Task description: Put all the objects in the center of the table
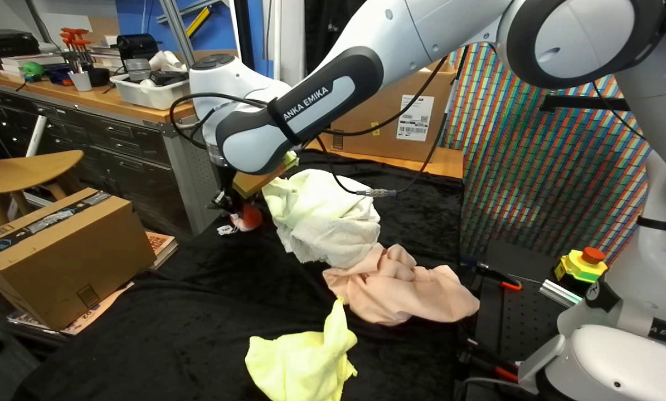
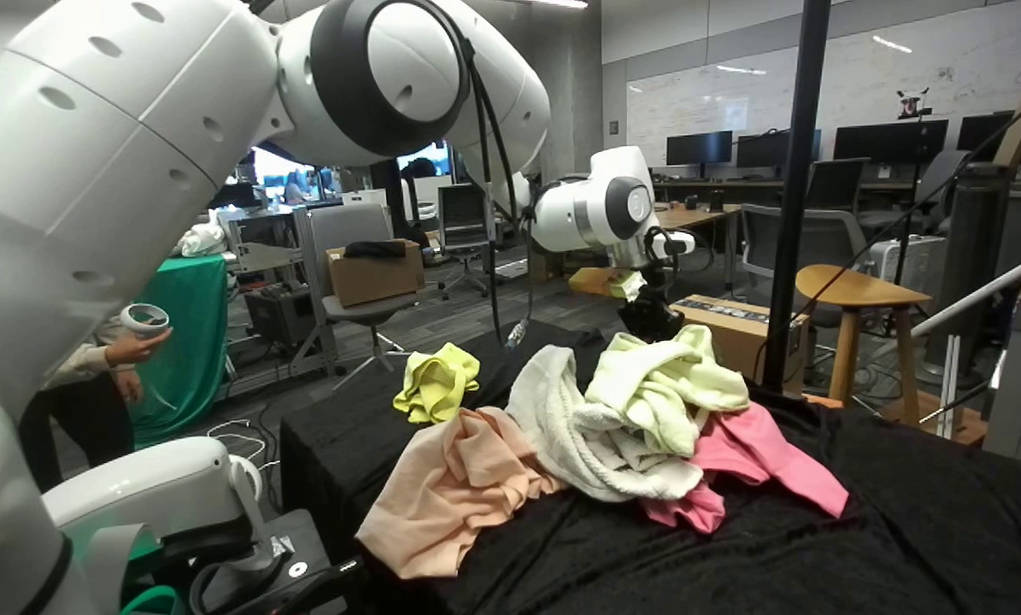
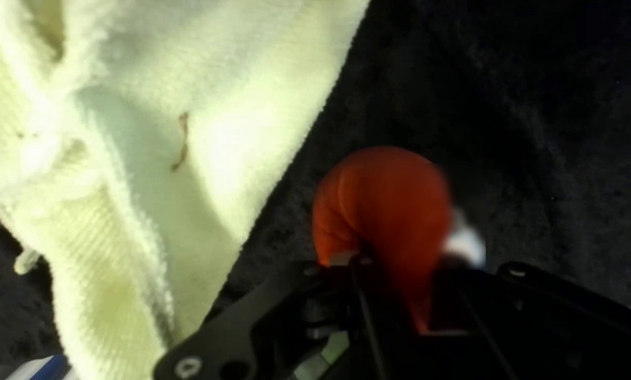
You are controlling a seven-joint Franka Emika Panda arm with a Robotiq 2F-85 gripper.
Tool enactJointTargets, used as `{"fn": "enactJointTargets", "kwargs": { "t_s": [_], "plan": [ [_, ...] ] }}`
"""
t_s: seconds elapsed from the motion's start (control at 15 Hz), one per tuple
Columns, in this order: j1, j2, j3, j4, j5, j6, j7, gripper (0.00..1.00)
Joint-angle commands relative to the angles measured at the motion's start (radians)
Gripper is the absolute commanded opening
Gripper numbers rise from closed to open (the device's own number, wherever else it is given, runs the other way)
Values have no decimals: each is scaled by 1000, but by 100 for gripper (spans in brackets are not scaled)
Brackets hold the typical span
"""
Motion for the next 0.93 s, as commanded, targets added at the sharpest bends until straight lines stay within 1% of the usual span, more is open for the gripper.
{"fn": "enactJointTargets", "kwargs": {
  "t_s": [0.0, 0.33, 0.6, 0.87],
  "plan": [
    [17, -107, -7, -84, 9, 20, -4, 11],
    [34, -257, -15, -214, -17, 24, 21, 10],
    [29, -425, -20, -397, -57, 46, 58, 12],
    [4, -566, -18, -566, -99, 64, 111, 13]
  ]
}}
